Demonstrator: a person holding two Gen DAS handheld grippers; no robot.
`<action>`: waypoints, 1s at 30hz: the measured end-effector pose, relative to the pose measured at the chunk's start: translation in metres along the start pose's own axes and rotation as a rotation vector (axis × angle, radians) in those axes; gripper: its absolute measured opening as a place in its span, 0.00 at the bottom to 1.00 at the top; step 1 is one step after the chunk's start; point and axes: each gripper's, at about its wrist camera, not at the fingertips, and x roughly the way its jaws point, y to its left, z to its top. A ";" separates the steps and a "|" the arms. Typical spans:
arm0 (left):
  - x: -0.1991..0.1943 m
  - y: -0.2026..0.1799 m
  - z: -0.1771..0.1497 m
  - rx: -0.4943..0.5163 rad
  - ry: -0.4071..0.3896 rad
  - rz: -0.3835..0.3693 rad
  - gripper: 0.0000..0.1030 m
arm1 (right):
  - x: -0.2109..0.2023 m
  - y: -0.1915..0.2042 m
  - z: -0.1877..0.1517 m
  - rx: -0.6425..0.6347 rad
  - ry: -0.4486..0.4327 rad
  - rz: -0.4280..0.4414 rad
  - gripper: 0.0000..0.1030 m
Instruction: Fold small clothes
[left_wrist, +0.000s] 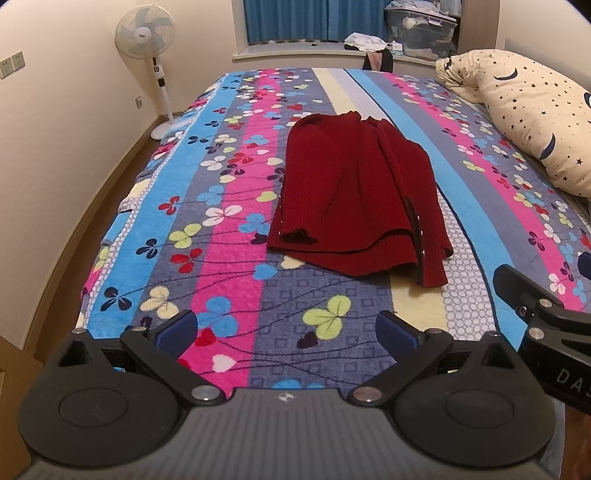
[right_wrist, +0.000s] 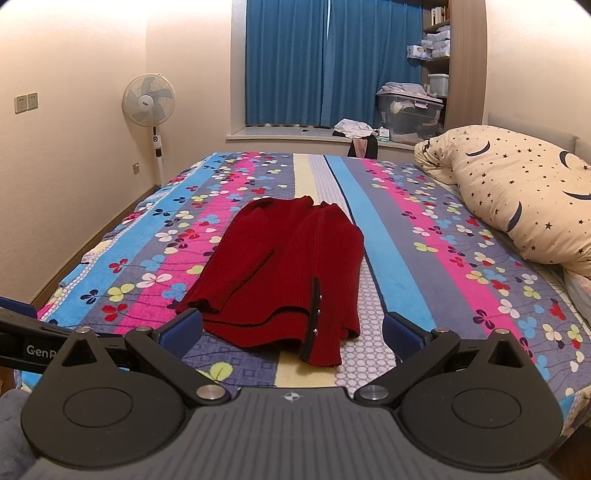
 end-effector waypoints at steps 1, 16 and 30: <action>0.000 0.000 0.000 -0.001 0.002 -0.001 1.00 | 0.000 0.000 0.000 0.001 0.000 0.000 0.99; 0.002 -0.001 -0.001 0.001 0.003 0.002 1.00 | 0.001 -0.001 -0.001 0.006 0.002 -0.002 0.99; 0.014 -0.003 0.002 0.008 0.022 0.001 1.00 | 0.009 -0.003 -0.002 0.017 0.021 0.002 0.99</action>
